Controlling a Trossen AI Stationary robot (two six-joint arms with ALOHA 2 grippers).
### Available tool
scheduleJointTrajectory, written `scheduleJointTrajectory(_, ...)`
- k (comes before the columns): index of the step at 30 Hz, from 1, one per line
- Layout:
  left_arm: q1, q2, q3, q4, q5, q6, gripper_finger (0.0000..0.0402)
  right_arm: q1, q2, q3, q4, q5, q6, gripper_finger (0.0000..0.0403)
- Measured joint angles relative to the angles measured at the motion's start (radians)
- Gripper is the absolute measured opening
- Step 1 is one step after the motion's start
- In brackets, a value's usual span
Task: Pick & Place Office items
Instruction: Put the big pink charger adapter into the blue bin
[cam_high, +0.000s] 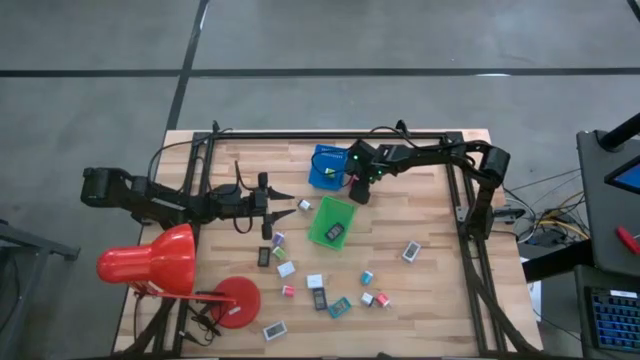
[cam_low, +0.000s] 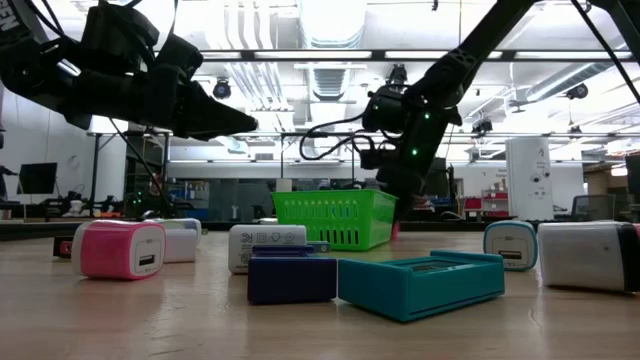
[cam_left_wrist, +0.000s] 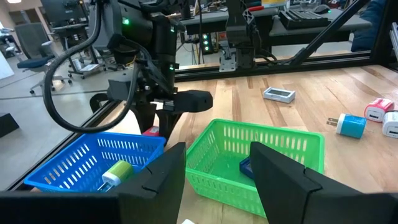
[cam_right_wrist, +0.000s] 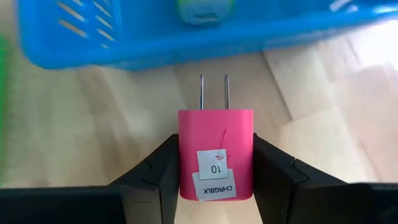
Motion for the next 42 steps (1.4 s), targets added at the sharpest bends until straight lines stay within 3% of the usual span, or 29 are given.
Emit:
scheduleJointTrajectory(9, 0.0, 0.0, -0.001, 0.0, 0.0, 0.0, 0.0181, -0.003, -0.063, -0.082, 0.041, 0.079, 0.036, 0.0143)
scheduleJointTrajectory(16, 0.0, 0.0, -0.002, 0.0, 0.0, 0.0, 0.0181, -0.003, -0.229, -0.214, 0.186, 0.097, 0.071, 0.0143)
scheduleJointTrajectory(20, 0.0, 0.0, -0.002, 0.004, 0.0, 0.001, 0.0181, -0.003, -0.333, -0.307, 0.334, 0.09, 0.077, 0.0143)
scheduleJointTrajectory(25, 0.0, 0.0, -0.002, 0.013, 0.0, 0.004, 0.0181, -0.003, -0.394, -0.411, 0.584, -0.002, 0.073, 0.0143)
scheduleJointTrajectory(36, 0.0, 0.0, -0.002, 0.016, 0.0, 0.005, 0.0181, -0.002, -0.283, -0.439, 0.957, -0.115, 0.048, 0.0143)
scheduleJointTrajectory(42, 0.0, 0.0, -0.002, 0.015, -0.003, 0.008, 0.0181, -0.002, -0.179, -0.366, 1.01, -0.125, 0.034, 0.0143)
